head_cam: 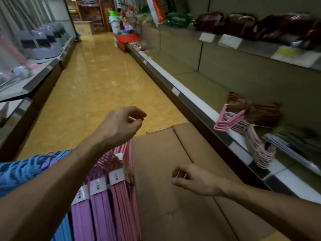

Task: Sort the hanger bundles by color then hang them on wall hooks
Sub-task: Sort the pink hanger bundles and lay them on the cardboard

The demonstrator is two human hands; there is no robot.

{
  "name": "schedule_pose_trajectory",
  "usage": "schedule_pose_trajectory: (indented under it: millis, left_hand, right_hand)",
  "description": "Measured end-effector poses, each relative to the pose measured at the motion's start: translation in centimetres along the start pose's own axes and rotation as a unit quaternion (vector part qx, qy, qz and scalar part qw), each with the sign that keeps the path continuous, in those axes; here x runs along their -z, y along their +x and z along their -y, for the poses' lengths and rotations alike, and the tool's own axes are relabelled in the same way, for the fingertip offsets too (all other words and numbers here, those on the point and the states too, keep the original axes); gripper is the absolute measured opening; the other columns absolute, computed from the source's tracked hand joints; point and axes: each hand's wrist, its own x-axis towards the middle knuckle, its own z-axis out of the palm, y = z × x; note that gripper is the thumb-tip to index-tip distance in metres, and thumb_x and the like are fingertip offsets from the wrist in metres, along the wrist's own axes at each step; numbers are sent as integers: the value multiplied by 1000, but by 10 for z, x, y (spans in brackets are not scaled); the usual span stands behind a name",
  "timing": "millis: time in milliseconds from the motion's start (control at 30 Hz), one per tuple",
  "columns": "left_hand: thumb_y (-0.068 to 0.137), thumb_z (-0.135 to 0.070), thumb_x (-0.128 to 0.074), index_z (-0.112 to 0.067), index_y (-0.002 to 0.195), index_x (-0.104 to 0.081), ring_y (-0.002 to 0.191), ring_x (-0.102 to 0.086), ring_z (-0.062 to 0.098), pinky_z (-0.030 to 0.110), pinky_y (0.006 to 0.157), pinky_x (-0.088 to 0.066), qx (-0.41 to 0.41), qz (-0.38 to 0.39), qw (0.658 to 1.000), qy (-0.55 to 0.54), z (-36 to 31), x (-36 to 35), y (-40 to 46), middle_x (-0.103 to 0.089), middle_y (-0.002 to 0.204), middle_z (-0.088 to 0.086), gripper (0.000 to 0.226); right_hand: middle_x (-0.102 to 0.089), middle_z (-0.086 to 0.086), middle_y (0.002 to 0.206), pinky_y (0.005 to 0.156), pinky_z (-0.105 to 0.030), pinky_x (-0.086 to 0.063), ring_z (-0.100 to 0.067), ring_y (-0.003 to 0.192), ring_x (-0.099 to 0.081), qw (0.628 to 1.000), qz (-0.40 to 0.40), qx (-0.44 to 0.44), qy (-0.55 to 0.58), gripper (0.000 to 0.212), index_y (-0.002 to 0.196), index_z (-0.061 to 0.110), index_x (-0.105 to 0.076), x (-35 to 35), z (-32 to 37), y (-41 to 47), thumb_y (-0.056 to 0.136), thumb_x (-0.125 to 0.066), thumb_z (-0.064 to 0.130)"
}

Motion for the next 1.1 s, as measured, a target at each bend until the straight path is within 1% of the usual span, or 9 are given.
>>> schedule_pose_trajectory:
  millis: [200, 300, 433, 500, 600, 700, 900, 1033, 1100]
  left_hand:
    - [99, -18, -53, -29, 107, -71, 96, -67, 5, 31, 85, -56, -1, -18, 991, -135, -55, -29, 13, -72, 101, -12, 22]
    - [100, -18, -54, -28, 108, -70, 96, -67, 2, 32, 90, -55, -5, -12, 985, -174, -79, -46, 17, -72, 102, -12, 21]
    - [99, -18, -56, -30, 107, -70, 92, -68, 3, 29, 86, -56, -13, -25, 974, -224, -102, -58, 22, -72, 98, -12, 19]
    - [98, -17, -57, -30, 105, -70, 91, -69, 4, 28, 83, -56, -17, -38, 968, -249, -112, -62, 26, -72, 97, -10, 19]
    - [98, -17, -58, -28, 104, -70, 90, -69, 7, 29, 81, -57, -20, -54, 961, -272, -122, -68, 31, -72, 96, -8, 17]
    - [98, -17, -57, -26, 106, -69, 93, -69, 11, 32, 83, -57, -16, -60, 958, -278, -129, -76, 35, -70, 101, -5, 17]
    - [98, -17, -56, -27, 107, -69, 92, -69, 9, 30, 81, -57, -15, -52, 960, -274, -129, -89, 37, -70, 100, -7, 18]
    - [99, -17, -55, -29, 106, -68, 88, -69, 6, 26, 78, -56, -14, -42, 967, -252, -123, -92, 37, -70, 97, -11, 19]
    - [99, -17, -54, -30, 104, -68, 86, -69, 4, 27, 78, -57, -9, -31, 971, -237, -118, -91, 36, -70, 97, -11, 20]
  right_hand:
    - [-66, 1, 104, 70, -22, -57, -10, 88, -68, 986, -70, -61, 137, 34, 119, 22, -60, 48, -34, -26, 94, -63, 46]
    - [-67, -9, 107, 73, -29, -59, -17, 89, -69, 954, -120, -104, 255, 33, 115, 16, -59, 65, -51, -36, 94, -66, 41]
    - [-63, -8, 104, 78, -36, -59, -22, 89, -68, 866, -164, -157, 446, 47, 116, 7, -59, 83, -68, -37, 91, -69, 44]
    - [-58, -14, 121, 95, -50, -54, -36, 114, -64, 801, -193, -181, 538, 41, 112, 8, -58, 96, -75, -32, 91, -69, 41]
    - [-41, -29, 145, 99, -61, -49, -47, 126, -52, 712, -219, -178, 643, 54, 130, 10, -50, 117, -82, -22, 90, -70, 40]
    - [-47, -31, 140, 98, -65, -48, -48, 130, -48, 649, -235, -155, 707, 33, 102, 12, -55, 129, -88, -7, 92, -68, 41]
    - [-61, -25, 109, 99, -72, -41, -46, 109, -62, 612, -233, -139, 743, 37, 102, 11, -58, 133, -94, 21, 87, -74, 40]
    - [-58, -27, 118, 93, -76, -42, -51, 118, -54, 587, -233, -122, 766, 42, 111, 7, -59, 132, -95, 40, 83, -78, 32]
    - [-57, -27, 123, 89, -69, -50, -49, 114, -58, 560, -235, -102, 787, 41, 117, 5, -58, 130, -95, 46, 86, -76, 25]
